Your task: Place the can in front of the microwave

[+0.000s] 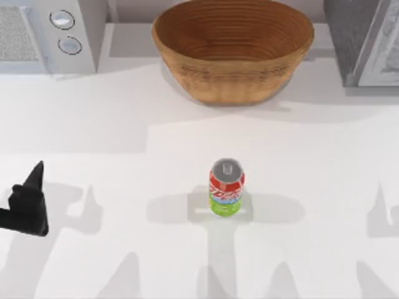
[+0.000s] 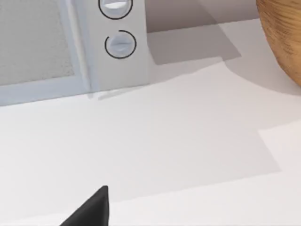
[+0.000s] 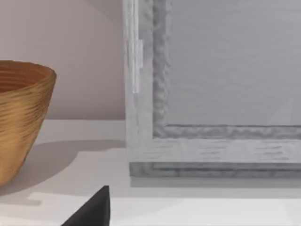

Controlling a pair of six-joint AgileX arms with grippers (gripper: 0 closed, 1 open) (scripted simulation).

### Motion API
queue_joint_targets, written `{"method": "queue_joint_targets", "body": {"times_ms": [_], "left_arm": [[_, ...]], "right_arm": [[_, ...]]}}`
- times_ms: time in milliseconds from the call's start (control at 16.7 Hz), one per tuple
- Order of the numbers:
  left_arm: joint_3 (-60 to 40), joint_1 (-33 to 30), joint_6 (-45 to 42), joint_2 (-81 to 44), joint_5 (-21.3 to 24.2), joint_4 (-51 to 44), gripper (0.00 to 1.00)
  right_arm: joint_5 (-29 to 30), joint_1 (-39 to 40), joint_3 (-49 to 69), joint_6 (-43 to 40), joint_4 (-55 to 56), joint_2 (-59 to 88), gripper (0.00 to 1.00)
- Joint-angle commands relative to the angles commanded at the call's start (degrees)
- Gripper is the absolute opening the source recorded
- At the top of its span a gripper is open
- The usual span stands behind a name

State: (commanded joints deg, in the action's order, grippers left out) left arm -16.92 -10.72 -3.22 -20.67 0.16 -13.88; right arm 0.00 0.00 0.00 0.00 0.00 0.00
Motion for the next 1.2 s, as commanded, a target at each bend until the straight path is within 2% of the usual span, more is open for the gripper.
{"method": "queue_joint_targets", "body": {"times_ms": [240, 720, 960, 1200], "left_arm": [[-18.3, -9.1, -1.77, -20.74, 0.0, -13.24, 1.0], [-61.97, -25.61, -2.23, -66.61, 0.2, -41.98, 1.0], [-81.48, -31.12, -0.76, -87.23, 0.18, -54.13, 1.0], [-95.05, -33.98, 0.96, -102.03, 0.18, -62.17, 1.0]], "right_arm": [[0.0, 0.0, 0.0, 0.0, 0.0, 0.0, 1.0], [0.0, 0.0, 0.0, 0.0, 0.0, 0.0, 1.0], [0.0, 0.0, 0.0, 0.0, 0.0, 0.0, 1.0], [0.0, 0.0, 0.0, 0.0, 0.0, 0.0, 1.0]]}}
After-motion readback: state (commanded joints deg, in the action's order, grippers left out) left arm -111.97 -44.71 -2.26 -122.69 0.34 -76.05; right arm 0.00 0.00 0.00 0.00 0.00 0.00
